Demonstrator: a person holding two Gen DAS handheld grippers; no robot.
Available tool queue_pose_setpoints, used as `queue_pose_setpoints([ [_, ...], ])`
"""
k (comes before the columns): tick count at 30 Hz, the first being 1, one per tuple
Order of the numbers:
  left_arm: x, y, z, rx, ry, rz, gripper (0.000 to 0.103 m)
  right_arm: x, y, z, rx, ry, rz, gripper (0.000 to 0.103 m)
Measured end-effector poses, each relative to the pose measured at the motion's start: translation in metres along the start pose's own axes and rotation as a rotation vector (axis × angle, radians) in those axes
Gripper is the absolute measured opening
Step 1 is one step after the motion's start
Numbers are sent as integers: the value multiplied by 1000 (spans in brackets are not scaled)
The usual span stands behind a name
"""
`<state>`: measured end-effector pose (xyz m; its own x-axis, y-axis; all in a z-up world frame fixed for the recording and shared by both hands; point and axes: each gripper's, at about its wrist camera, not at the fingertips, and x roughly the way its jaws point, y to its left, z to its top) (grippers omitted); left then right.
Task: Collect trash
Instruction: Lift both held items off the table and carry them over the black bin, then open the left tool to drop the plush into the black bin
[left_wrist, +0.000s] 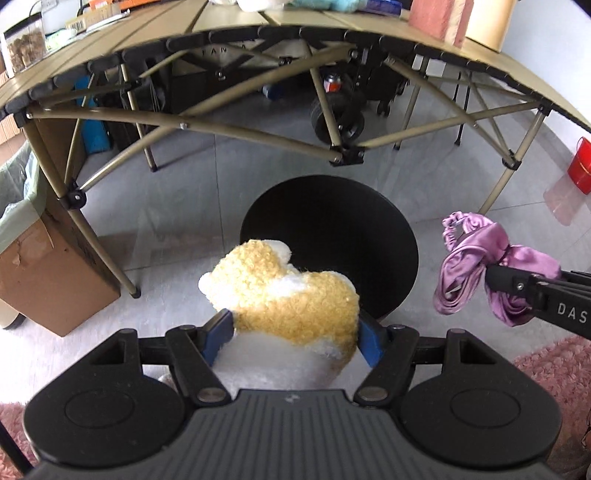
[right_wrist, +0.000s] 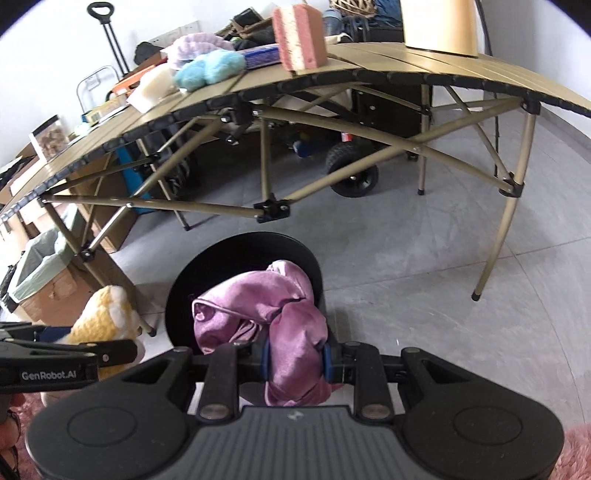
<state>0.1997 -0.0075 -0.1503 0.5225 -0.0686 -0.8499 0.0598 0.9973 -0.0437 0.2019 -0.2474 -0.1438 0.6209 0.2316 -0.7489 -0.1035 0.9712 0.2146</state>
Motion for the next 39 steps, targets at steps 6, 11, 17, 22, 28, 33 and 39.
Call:
queue_pose_setpoints([
  [6,14,-12,8,32,45,-5,70,2,-14,7,28,-12,-32,24],
  [11,25,-24,17,56,70,-10,70,4,-28,13,65,-22,-70,24],
  [17,38,-41,33,67,87,-19,70,8,-40,27,73,-46,-100,24],
  [22,49,-50,49,51,90,-29,70,15,-50,42,75,-67,-129,24],
  [28,66,-57,67,24,106,-21,70,25,-58,61,78,-83,-141,24],
  [33,80,-56,79,-13,115,-11,70,39,-56,74,57,-79,-147,24],
  [39,101,-55,87,-50,155,2,70,53,-55,79,61,-64,-149,24],
])
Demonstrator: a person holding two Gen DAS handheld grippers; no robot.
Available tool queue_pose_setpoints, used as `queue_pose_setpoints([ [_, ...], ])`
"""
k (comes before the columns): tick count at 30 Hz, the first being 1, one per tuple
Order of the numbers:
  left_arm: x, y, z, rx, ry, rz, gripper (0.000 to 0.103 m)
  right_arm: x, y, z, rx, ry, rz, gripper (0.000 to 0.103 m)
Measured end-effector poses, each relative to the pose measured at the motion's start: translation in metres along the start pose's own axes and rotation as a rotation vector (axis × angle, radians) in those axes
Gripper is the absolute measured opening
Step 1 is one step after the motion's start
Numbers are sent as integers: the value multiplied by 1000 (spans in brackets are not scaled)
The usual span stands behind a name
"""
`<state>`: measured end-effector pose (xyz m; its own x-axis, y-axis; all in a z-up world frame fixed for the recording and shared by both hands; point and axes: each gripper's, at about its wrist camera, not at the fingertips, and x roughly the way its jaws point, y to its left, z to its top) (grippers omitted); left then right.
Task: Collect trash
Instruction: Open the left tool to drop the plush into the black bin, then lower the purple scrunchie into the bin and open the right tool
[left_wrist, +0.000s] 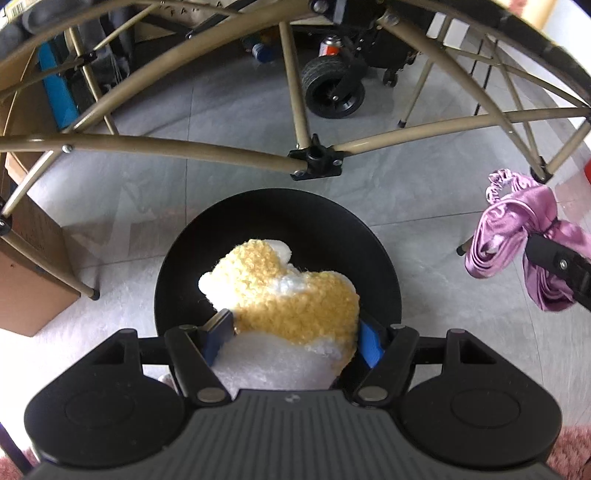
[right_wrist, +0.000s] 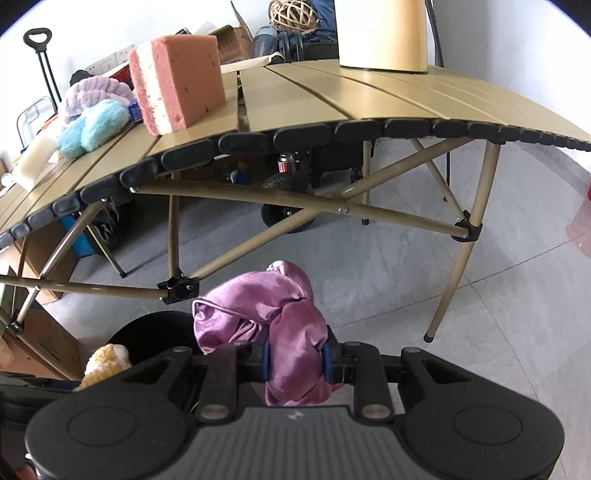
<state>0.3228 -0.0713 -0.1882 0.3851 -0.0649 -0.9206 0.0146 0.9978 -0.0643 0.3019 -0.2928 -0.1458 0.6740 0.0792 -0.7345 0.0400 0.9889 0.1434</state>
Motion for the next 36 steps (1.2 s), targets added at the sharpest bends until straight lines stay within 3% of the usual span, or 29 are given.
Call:
queue_pose_setpoints([
  [19,17,-4,3,-17,28,57,71,11,-9,-12,32,41,-3,24],
  [22,16,-4,3,-16,15,70,88,10,-8,-12,29,36,3,24],
  [26,12,-4,3,-10,-10,68,99,9,-8,-12,25,29,4,25],
  [36,9,-6,2,-6,-24,61,100,7,-9,-12,24,25,3,25],
])
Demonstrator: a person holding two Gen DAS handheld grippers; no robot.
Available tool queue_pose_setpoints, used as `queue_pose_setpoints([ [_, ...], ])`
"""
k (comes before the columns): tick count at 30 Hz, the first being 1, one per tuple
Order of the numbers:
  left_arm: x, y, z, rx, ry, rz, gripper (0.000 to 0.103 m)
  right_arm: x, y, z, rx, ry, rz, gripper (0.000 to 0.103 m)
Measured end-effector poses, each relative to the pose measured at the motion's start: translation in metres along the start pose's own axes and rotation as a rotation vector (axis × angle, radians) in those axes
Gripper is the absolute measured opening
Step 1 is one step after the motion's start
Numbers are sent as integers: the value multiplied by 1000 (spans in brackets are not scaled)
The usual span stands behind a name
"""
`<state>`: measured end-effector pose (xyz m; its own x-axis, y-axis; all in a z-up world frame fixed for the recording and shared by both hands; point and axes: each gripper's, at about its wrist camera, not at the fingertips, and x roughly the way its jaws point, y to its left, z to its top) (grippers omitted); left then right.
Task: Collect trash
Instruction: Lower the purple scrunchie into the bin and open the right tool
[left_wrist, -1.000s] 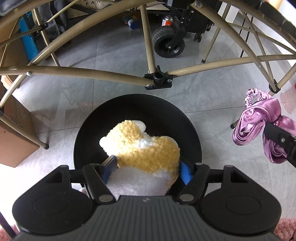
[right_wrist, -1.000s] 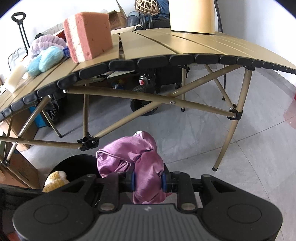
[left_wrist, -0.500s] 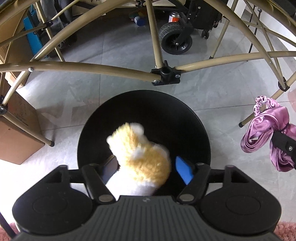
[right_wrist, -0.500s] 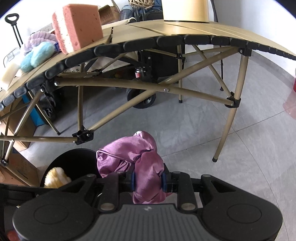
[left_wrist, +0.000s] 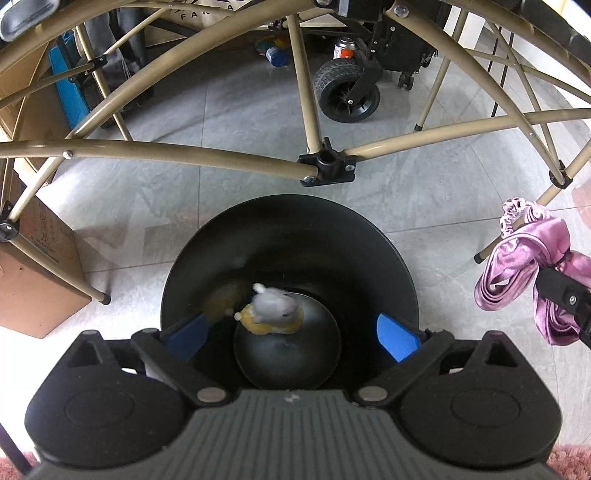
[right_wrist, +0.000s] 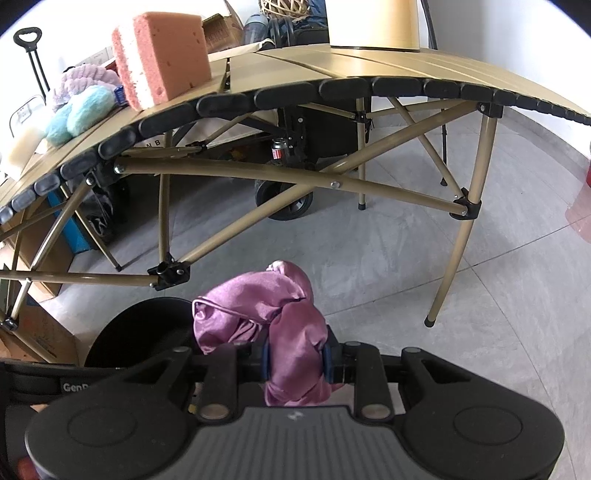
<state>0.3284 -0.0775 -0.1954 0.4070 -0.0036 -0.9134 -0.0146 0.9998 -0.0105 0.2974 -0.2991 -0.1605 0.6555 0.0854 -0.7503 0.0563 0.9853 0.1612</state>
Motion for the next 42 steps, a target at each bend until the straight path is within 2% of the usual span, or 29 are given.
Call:
queue_pose_setpoints([
  [9,-4,4,0,-6,-14,-1,101,0,1,0,-4,-2,4,25],
  [18,-24,18,-3,-31,-78,-11,103,-2,11,4,-29,-11,24,25],
  [23,-39,35,-6,-49,-126,17,103,-2,30,4,-59,-13,51,25],
  [34,-72,88,-10,-162,-178,43,103,1,80,1,-140,14,114,25],
  [42,-73,122,-14,-207,-150,100,103,18,120,-8,-212,83,137,26],
])
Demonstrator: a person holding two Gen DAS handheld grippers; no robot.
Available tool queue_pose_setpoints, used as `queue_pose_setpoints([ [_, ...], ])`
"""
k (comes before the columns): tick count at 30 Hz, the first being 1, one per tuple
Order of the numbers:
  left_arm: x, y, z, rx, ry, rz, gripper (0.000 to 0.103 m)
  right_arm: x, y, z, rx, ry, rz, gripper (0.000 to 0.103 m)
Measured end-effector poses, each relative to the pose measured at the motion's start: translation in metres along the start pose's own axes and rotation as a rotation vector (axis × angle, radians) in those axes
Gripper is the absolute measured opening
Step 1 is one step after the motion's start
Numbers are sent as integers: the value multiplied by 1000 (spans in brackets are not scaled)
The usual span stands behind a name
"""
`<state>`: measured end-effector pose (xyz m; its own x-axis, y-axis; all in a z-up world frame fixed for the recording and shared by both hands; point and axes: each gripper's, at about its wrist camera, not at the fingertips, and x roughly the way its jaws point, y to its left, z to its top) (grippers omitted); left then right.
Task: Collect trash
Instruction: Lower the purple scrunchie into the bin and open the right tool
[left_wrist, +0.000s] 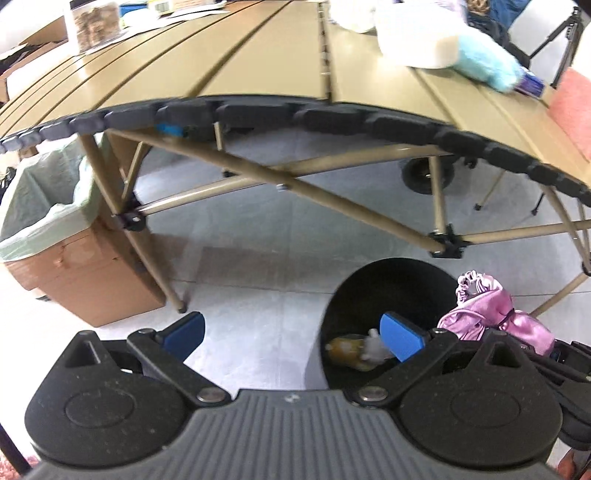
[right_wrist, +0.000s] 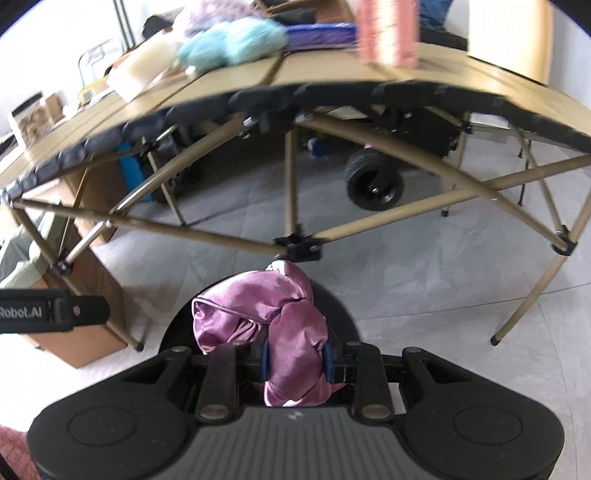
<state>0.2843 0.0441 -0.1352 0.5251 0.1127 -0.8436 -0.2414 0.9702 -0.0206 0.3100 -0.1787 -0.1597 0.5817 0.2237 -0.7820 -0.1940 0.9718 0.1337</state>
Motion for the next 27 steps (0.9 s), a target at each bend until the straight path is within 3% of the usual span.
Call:
queue_pose_setpoints([
  [12,5,18,-4,-11,27,41,103,42,34,-6,-46,129,-1,26],
  [27,22,22,-9,-10,76,97,103,77,39,-14,-41,240,-23,26],
])
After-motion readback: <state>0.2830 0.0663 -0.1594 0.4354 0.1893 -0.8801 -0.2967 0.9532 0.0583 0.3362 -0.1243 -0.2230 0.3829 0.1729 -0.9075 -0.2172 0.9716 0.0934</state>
